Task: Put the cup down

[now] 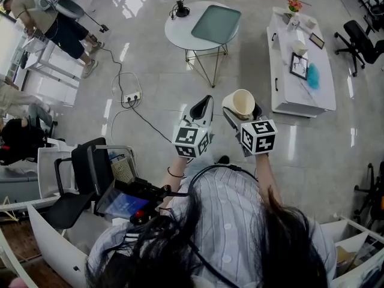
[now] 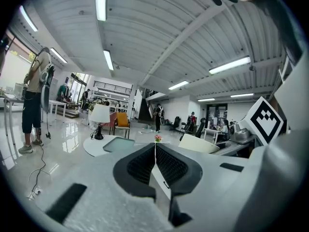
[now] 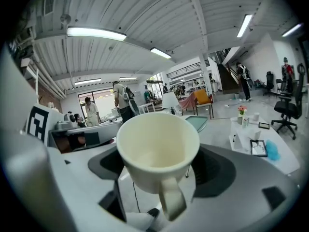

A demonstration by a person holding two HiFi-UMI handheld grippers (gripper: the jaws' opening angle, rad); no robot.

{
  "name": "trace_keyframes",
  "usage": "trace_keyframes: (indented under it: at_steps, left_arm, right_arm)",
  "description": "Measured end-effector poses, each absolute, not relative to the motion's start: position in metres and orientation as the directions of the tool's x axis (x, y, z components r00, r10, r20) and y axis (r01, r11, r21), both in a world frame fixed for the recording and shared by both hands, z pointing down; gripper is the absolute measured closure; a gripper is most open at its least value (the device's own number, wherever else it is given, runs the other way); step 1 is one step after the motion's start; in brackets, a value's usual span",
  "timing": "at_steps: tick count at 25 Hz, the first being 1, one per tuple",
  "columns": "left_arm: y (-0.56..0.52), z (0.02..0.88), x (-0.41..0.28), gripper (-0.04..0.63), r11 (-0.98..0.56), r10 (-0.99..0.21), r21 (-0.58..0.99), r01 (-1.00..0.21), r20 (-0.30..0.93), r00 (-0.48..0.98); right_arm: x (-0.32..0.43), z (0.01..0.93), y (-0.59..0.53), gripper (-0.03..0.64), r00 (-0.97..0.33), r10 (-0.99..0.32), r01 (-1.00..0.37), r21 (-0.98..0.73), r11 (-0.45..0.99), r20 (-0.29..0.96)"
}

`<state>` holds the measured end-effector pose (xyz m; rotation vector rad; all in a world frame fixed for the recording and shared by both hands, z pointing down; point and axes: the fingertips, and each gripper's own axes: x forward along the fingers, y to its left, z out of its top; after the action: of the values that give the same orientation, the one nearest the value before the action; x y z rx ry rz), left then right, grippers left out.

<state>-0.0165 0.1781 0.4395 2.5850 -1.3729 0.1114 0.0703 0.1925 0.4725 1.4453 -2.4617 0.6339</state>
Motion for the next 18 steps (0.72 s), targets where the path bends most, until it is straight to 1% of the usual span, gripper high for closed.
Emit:
trace_keyframes:
  at_steps: [9, 18]
  left_arm:
    - [0.165, 0.447, -0.023, 0.577, -0.539, -0.811, 0.137, -0.831, 0.185, 0.556]
    - [0.107, 0.452, -0.037, 0.577, -0.531, -0.813, 0.163, -0.832, 0.180, 0.554]
  right_arm:
    - [0.067, 0.481, 0.175, 0.209, -0.495, -0.768, -0.868, -0.268, 0.418, 0.406]
    - [0.056, 0.488, 0.125, 0.208, -0.489, -0.757, -0.872, -0.262, 0.413, 0.433]
